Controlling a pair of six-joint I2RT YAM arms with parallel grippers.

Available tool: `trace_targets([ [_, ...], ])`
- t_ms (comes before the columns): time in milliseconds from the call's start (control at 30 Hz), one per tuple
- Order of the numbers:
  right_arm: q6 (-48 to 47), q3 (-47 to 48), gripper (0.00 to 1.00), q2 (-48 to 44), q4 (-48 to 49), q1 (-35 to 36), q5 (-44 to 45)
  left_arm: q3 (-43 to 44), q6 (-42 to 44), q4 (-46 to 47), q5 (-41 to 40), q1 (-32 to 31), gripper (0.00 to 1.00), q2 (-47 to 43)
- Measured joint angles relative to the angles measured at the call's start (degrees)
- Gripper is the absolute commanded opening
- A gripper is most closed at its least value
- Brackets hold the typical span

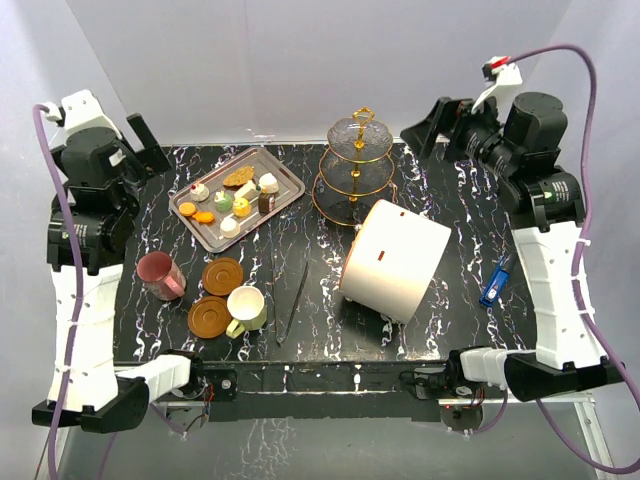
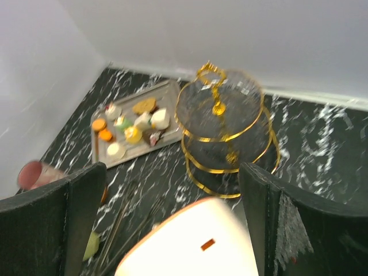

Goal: Serve the afternoon tea
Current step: Move the distractor to the corner of the board.

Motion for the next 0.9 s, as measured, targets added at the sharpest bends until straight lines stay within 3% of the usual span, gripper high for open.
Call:
trace_targets([
  [133, 1.92, -5.88, 0.98, -2.86, -1.73, 0.0, -6.51, -8.5, -0.37, 2.23, 2.19, 1.16, 0.99, -2.49],
  [333, 4.0, -12.66, 0.98, -6.58, -6.08, 2.8, -14.6, -21.0, -0.37, 5.57, 12.28, 2.75, 0.99, -6.73],
  [533, 5.64, -14.23, 0.98, -5.9, -12.13, 17.81, -14.45, -27.78, -1.53, 7.52, 24.15, 4.02, 0.99, -7.26],
  [733, 7.48, -14.14, 0.98, -2.54, -16.22, 33.86, -10.84, -28.17, -1.97, 8.52, 37.03, 4.44, 0.99, -3.43],
  [900, 9.9, -14.97, 0.98, 1.29, -18.27, 47.65, -4.61, -28.22, -0.96, 7.65, 43.06, 3.69, 0.99, 0.17],
])
